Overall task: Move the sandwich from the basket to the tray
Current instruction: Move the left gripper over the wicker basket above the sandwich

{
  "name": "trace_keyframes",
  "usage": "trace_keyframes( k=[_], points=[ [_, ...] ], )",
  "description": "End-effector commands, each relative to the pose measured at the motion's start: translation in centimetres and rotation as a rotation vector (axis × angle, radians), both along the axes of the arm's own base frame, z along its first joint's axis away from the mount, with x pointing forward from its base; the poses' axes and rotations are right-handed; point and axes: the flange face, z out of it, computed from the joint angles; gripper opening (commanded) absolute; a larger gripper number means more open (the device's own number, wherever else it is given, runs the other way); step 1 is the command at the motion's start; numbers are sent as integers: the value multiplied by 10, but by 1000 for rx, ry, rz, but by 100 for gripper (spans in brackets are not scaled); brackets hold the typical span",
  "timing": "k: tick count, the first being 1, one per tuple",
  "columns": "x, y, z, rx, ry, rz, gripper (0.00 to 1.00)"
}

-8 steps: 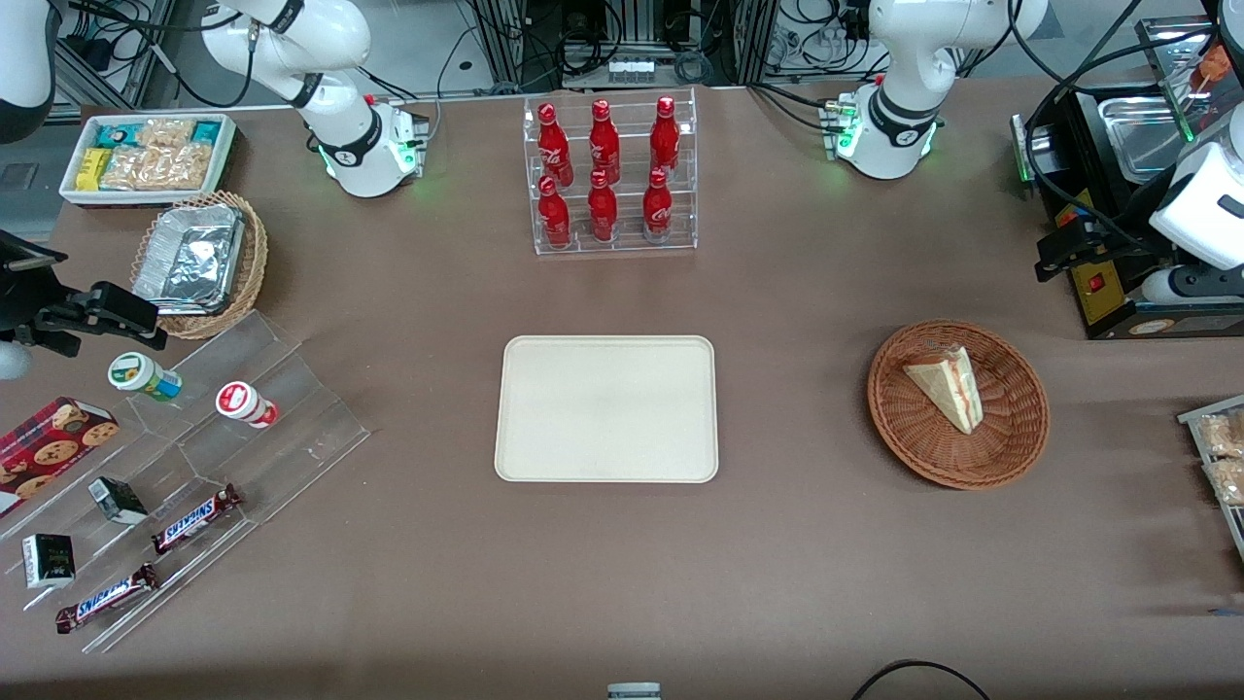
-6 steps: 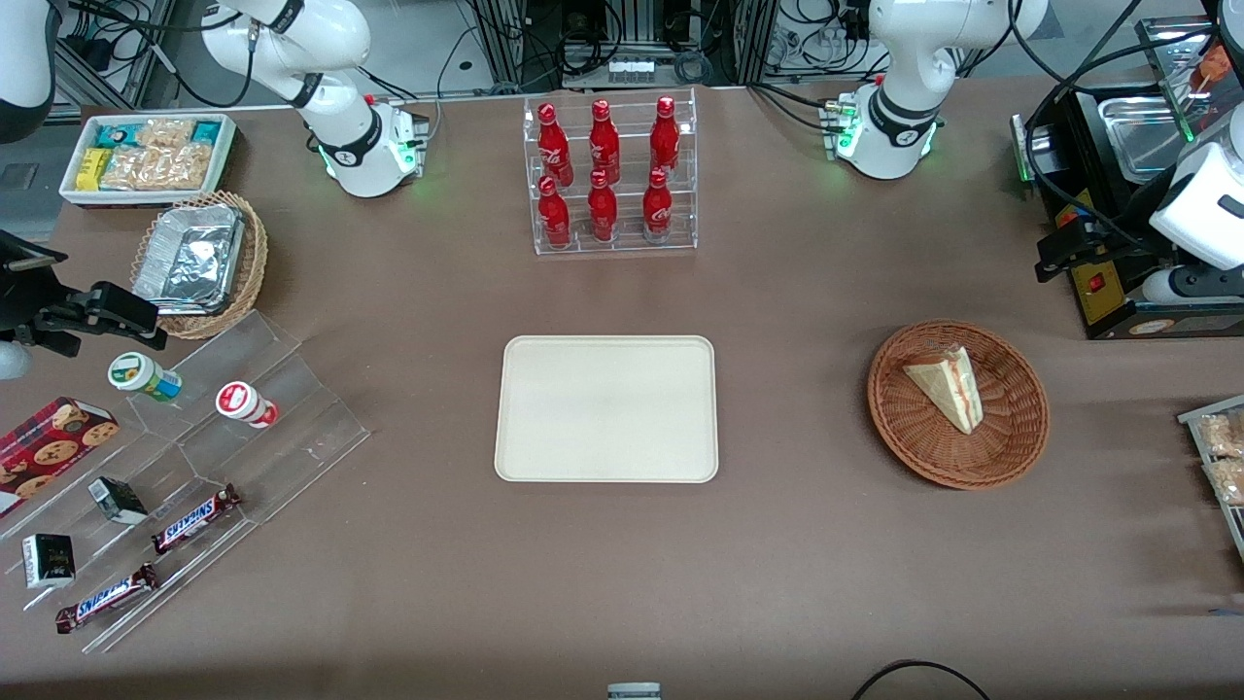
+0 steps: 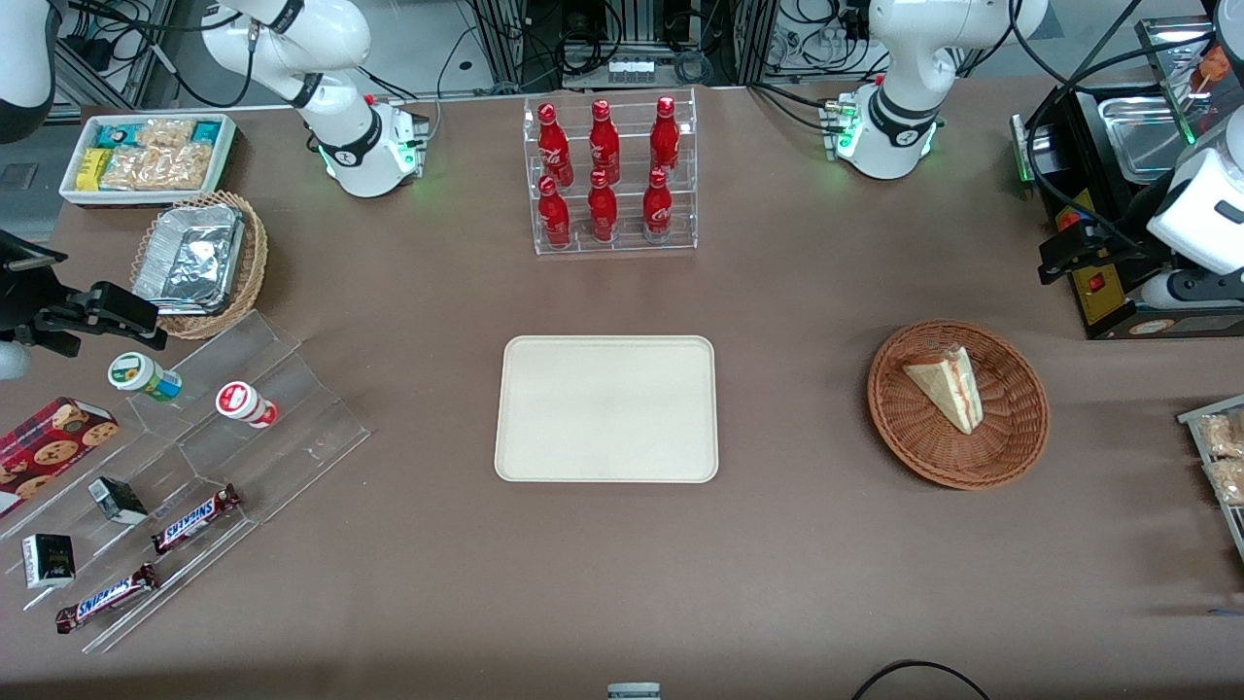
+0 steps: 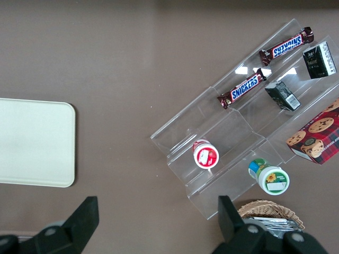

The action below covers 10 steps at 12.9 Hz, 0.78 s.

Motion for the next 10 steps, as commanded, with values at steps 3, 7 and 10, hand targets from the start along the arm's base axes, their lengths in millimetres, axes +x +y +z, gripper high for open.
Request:
trace_keyframes(
  k=[3,7,10],
  points=[
    [19,17,-29,29,12,144,100],
    [37,38,-87,42,48,209,100],
    [46,35,-153,56,56,314,100]
  ],
)
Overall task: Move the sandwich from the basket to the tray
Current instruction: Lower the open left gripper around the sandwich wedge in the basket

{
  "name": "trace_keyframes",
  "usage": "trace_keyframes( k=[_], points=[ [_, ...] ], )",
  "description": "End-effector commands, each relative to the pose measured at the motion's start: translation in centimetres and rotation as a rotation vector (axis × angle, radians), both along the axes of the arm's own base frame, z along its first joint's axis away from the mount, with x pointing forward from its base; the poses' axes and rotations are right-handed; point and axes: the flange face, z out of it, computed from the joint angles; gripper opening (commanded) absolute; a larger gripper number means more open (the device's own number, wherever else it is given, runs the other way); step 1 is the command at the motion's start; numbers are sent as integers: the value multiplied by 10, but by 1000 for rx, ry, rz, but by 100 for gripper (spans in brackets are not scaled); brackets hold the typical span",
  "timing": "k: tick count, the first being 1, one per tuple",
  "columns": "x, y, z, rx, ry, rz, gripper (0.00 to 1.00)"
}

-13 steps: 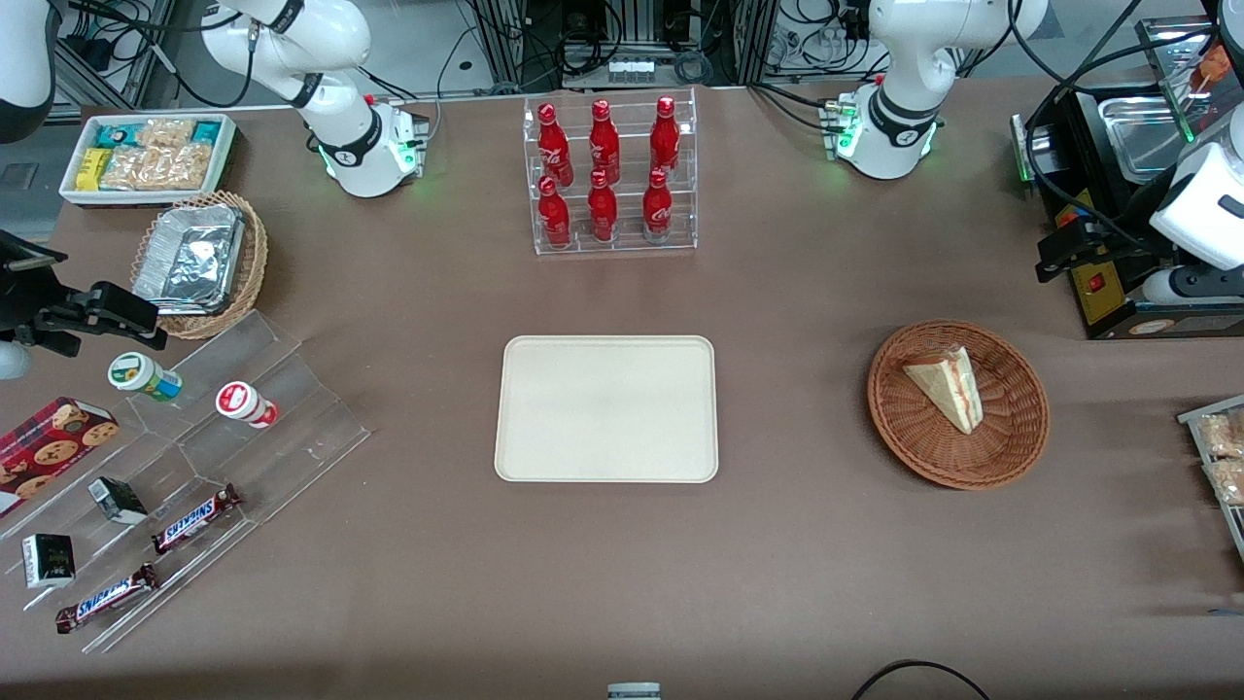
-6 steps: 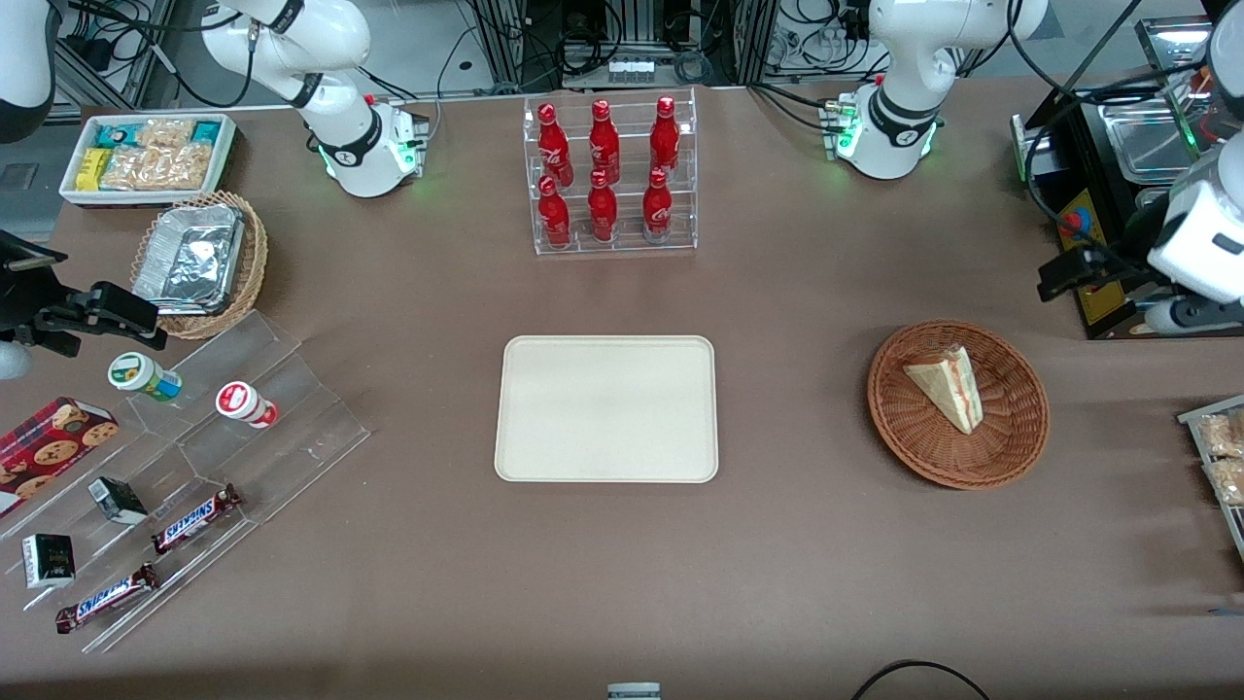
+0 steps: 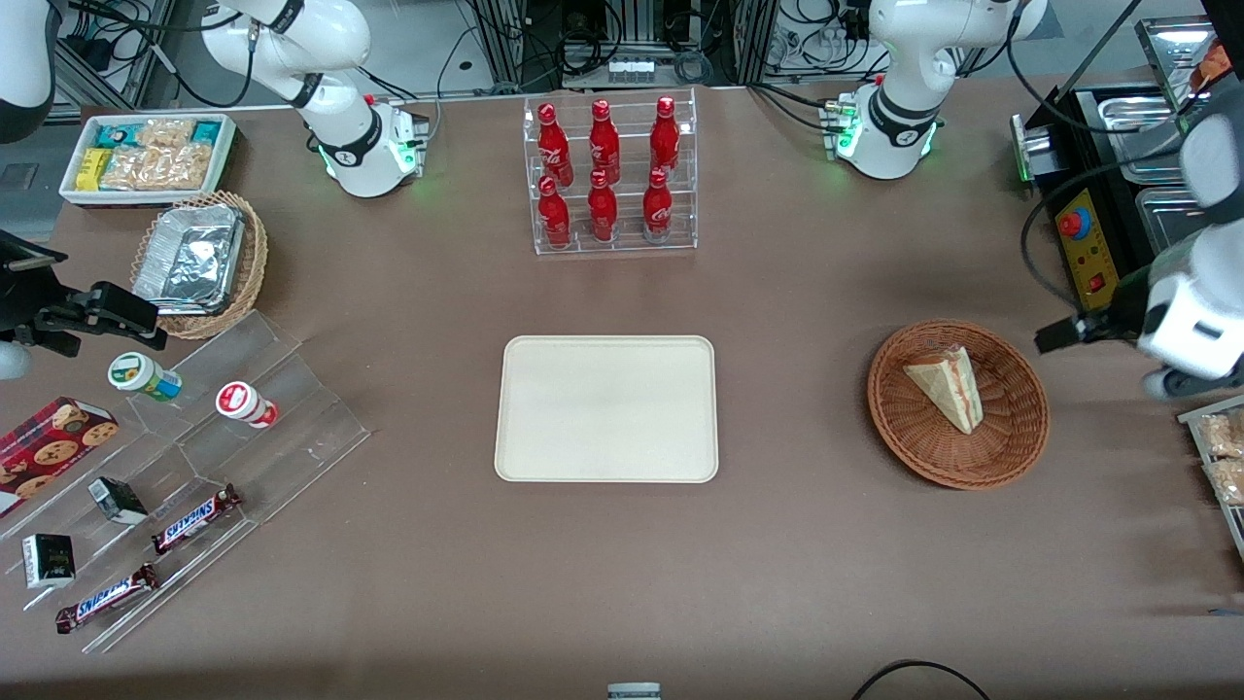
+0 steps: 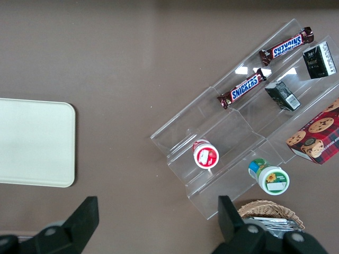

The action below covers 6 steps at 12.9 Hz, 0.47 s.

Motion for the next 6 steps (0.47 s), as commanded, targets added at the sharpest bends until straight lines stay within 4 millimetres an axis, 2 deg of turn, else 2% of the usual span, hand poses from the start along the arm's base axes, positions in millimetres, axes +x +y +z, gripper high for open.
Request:
trace_keyframes(
  k=[1,4,6],
  points=[
    [-3,-4,-63,28,-9,119,100],
    [-13,-14,-134,41,-25,235,100],
    [-23,-11,-162,54,-2,305,99]
  ],
)
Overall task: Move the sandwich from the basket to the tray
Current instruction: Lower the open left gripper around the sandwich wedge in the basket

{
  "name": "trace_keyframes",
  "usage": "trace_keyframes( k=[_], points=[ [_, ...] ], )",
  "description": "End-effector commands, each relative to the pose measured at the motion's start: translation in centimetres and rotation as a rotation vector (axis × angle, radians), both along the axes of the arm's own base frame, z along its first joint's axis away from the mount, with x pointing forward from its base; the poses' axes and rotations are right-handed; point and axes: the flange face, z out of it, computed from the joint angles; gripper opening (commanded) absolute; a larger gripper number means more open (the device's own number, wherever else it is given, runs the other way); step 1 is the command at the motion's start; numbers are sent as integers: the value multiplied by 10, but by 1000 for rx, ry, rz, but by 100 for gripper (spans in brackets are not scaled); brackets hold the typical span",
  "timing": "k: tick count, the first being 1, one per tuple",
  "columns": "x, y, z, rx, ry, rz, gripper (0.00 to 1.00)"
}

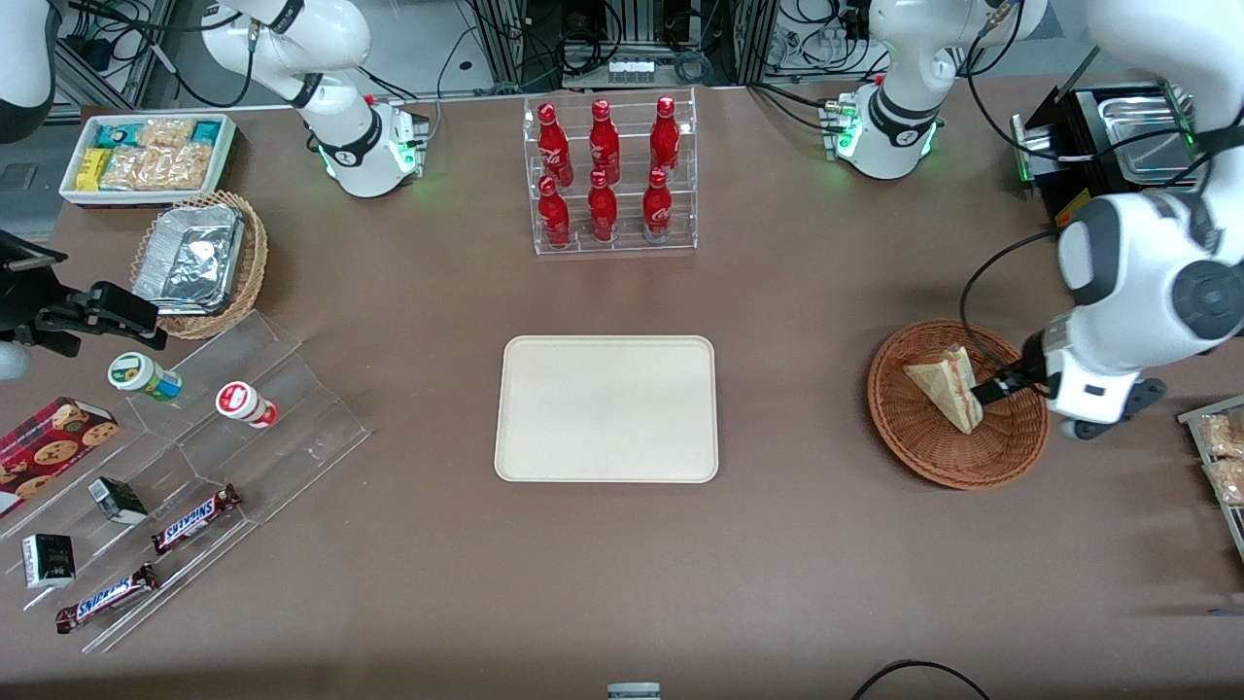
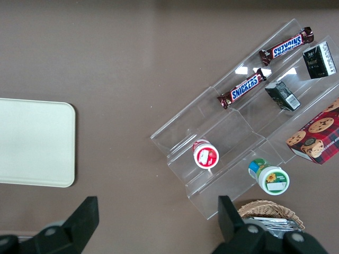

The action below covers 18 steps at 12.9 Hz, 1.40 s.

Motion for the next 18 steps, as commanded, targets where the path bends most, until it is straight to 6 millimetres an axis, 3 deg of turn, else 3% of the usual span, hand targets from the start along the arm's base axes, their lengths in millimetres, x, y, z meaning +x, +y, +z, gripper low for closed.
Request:
trace_keyframes(
  k=[1,5,9,12,15,18],
  points=[
    [-19,4,-28,12,1,69,99],
    [-32,4,-80,11,-7,76,99],
    [-31,1,-88,10,-10,71,99],
    [-34,-5,-107,13,-1,56,97],
    [-33,-6,-117,15,4,50,82],
    [-33,-4,-112,13,10,40,45]
  ],
)
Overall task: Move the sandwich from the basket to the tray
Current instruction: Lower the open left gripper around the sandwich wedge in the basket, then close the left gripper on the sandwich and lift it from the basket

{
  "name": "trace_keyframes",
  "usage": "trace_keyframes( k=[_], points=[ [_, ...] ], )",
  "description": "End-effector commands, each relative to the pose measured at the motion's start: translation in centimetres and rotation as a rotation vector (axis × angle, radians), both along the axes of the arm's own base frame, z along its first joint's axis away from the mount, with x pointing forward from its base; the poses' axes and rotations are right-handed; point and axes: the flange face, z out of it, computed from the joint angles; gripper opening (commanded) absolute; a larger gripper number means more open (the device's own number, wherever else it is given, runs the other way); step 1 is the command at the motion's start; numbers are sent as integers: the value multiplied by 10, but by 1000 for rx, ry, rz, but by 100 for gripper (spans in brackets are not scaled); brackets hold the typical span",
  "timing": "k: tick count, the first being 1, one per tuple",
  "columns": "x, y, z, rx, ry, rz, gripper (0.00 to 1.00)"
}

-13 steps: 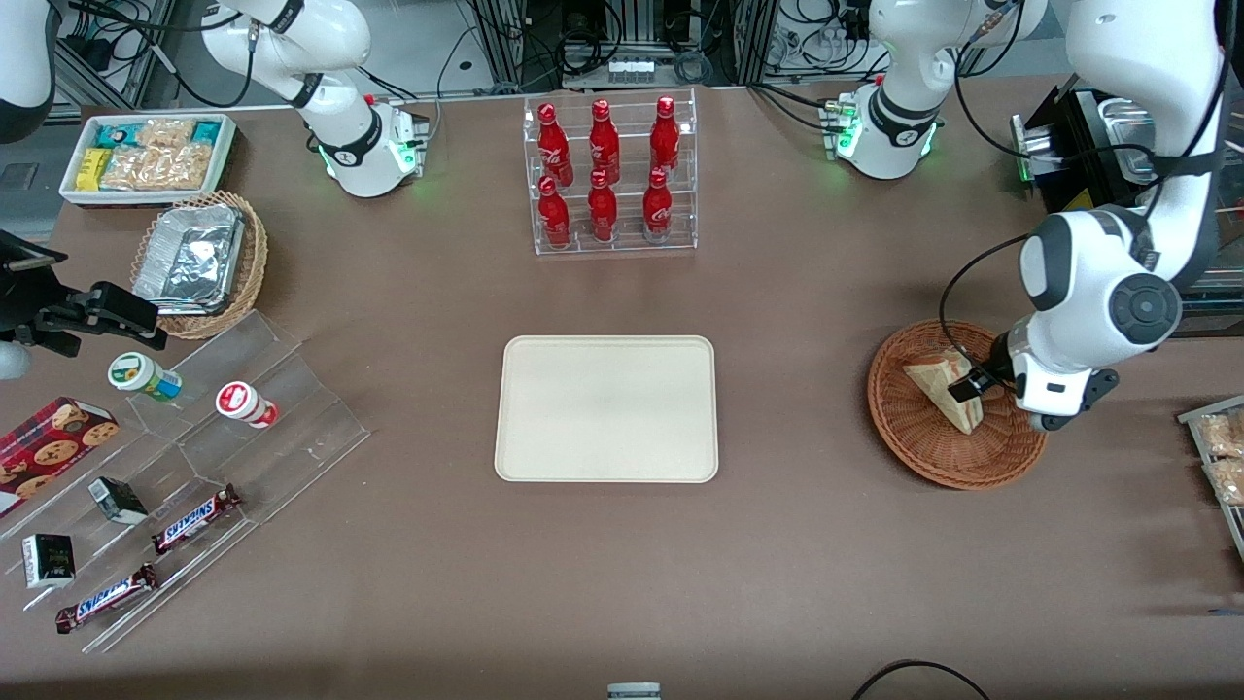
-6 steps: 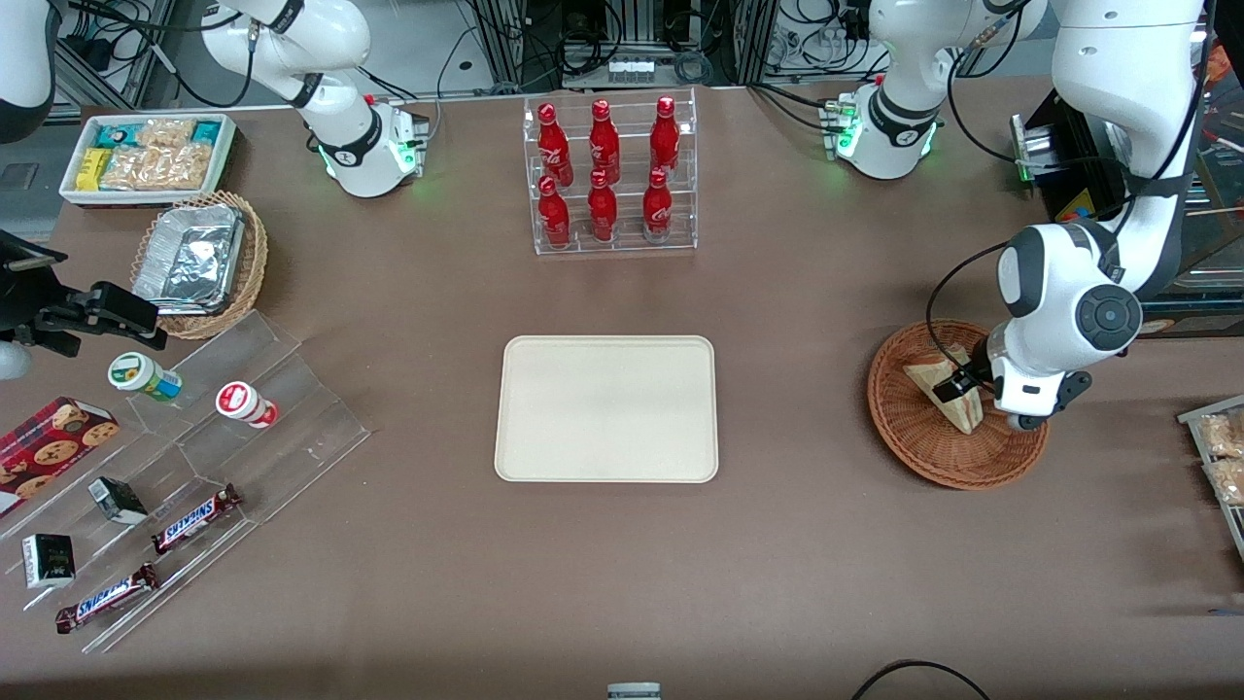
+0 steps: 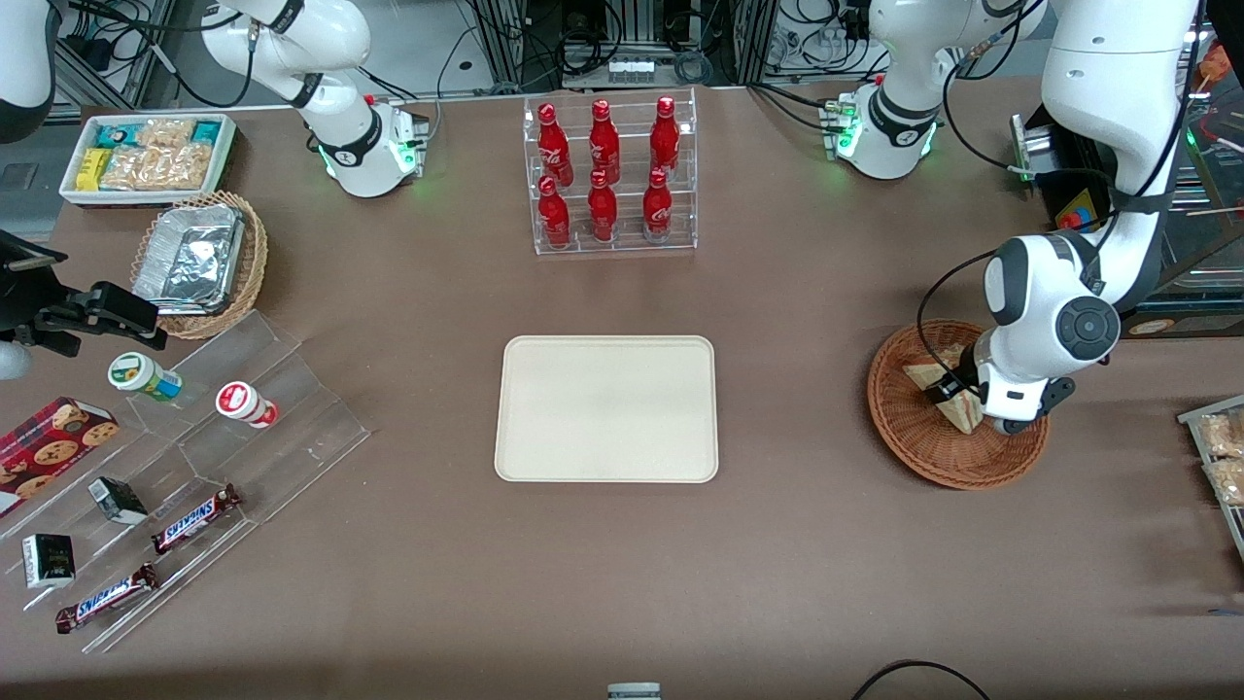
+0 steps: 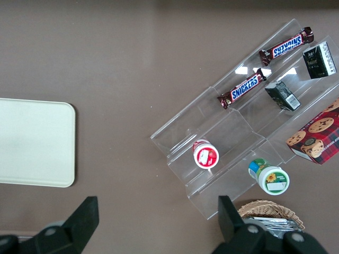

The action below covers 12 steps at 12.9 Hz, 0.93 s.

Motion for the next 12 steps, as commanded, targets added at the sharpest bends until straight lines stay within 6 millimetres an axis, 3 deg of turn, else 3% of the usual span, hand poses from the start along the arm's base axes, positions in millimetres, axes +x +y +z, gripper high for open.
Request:
trace_keyframes(
  k=[1,3,5,7,9,12],
  points=[
    [2,-5,10,2,2,-14,36],
    [6,-7,35,2,28,-19,35],
    [19,-21,79,3,48,-39,35],
    [39,-62,123,5,44,-105,35],
    [51,-111,150,-3,18,-171,35],
    [56,-184,140,-41,14,-262,31]
  ],
)
